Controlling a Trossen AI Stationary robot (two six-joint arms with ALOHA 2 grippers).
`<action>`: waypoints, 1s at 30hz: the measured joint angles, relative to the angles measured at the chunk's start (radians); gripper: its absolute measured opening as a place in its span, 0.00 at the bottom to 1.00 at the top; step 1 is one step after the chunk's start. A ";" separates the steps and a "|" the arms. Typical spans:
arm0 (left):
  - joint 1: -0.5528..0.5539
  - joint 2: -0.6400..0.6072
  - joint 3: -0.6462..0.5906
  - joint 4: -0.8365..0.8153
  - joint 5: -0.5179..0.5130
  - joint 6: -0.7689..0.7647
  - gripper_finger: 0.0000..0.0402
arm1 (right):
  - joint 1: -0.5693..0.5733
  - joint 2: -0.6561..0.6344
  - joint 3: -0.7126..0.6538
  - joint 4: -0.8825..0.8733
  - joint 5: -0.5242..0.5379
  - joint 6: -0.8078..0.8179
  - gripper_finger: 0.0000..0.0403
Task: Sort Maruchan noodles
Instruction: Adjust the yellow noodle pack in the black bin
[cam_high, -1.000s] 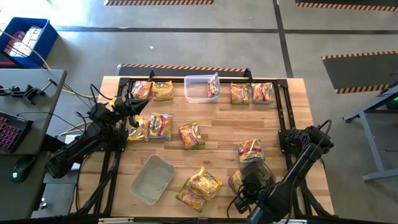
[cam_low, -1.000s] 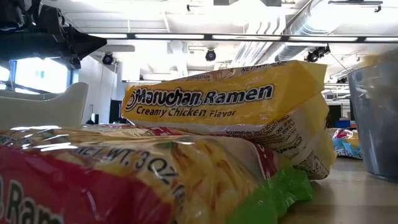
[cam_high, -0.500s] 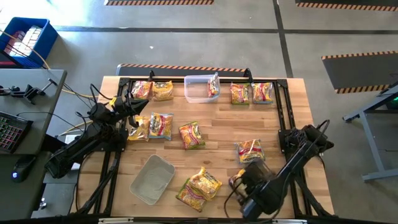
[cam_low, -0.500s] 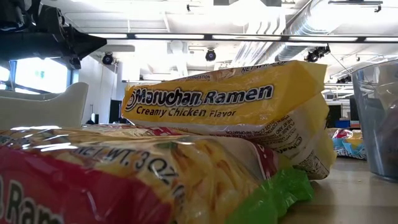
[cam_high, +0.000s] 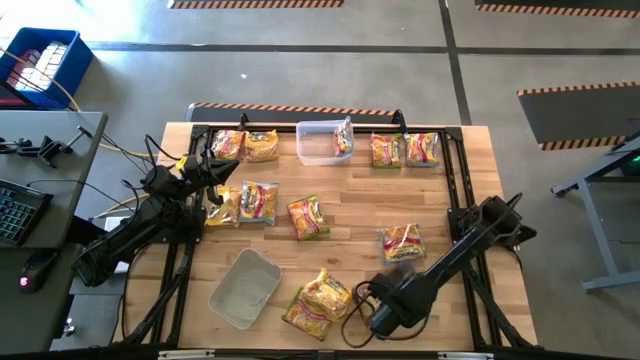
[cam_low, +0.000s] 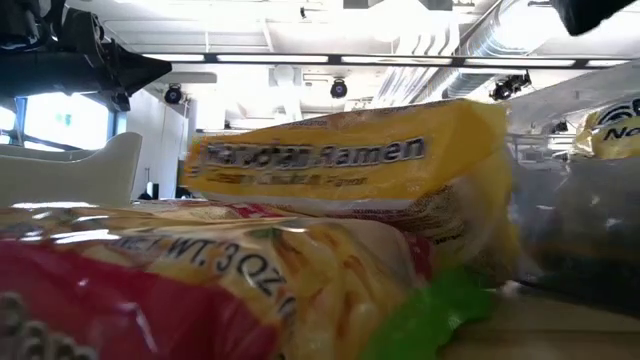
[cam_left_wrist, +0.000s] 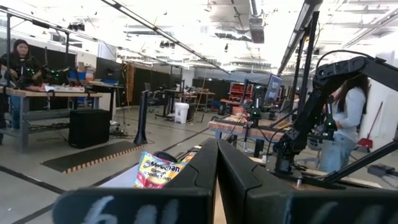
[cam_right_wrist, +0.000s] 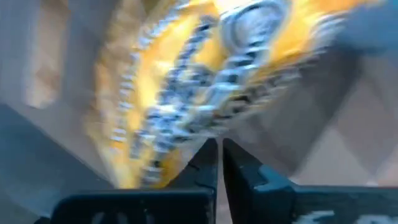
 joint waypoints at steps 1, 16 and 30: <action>0.000 0.000 0.000 0.000 0.000 0.000 0.01 | 0.003 -0.003 0.009 -0.004 0.018 -0.010 0.00; 0.000 0.000 0.000 0.004 0.056 -0.001 0.01 | -0.012 -0.064 0.050 -0.145 -0.024 0.084 0.01; 0.000 0.000 0.000 0.006 0.057 -0.002 0.01 | -0.073 -0.066 -0.122 0.037 -0.167 0.068 0.45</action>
